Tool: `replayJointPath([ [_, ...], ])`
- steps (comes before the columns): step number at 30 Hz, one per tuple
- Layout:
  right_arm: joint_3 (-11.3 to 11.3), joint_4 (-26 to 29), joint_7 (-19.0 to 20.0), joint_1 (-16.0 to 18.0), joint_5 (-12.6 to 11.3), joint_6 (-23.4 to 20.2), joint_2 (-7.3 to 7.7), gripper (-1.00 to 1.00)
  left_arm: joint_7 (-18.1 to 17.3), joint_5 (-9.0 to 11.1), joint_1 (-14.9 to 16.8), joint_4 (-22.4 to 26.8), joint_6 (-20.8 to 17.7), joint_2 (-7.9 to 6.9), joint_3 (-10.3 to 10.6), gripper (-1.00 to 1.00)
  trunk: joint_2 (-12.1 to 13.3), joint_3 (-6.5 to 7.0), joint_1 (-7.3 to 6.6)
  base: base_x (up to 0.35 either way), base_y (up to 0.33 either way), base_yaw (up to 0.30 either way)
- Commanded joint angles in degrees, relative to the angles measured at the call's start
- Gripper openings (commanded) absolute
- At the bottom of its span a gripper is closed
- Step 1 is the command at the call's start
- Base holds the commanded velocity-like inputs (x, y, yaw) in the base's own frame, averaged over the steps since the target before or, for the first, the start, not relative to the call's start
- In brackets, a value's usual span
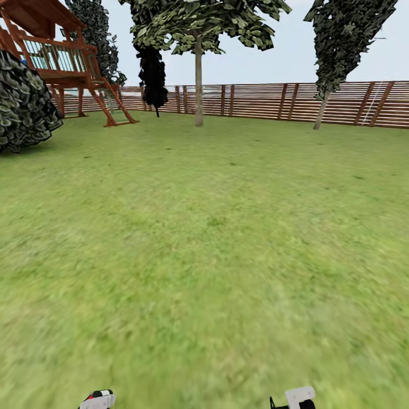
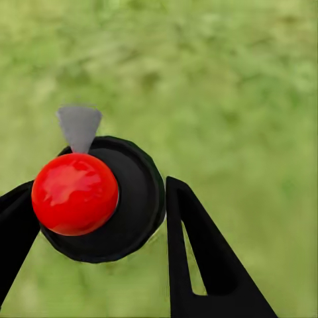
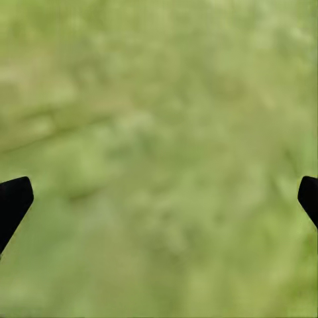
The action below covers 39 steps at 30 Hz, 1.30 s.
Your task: In the garden, pick up the pesticide atomizer on the floor and spray pesticide onto both trees until each tree trunk is fully covered.
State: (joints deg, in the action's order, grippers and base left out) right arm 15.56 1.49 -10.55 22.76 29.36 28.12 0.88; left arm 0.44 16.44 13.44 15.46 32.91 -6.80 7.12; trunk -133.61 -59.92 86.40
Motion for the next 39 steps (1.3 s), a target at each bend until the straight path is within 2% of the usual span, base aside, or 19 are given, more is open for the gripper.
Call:
replayJointPath([
  [1, 0.0, 0.0, 0.0, 0.0, 0.0, 0.0, 0.0, 1.0, -0.02, -0.01, 0.0, 0.01, 0.02, 0.01, 0.0, -1.0, 0.0, 0.0, 0.0, 0.338, 0.0, 0.0],
  [39, 0.0, 0.0, -0.02, 0.0, -0.01, 0.0, -0.02, 1.0, -0.08, 0.08, -0.09, 0.09, 0.13, -0.06, 0.01, -1.0, 0.0, 0.0, 0.0, 0.338, 0.0, 0.0],
])
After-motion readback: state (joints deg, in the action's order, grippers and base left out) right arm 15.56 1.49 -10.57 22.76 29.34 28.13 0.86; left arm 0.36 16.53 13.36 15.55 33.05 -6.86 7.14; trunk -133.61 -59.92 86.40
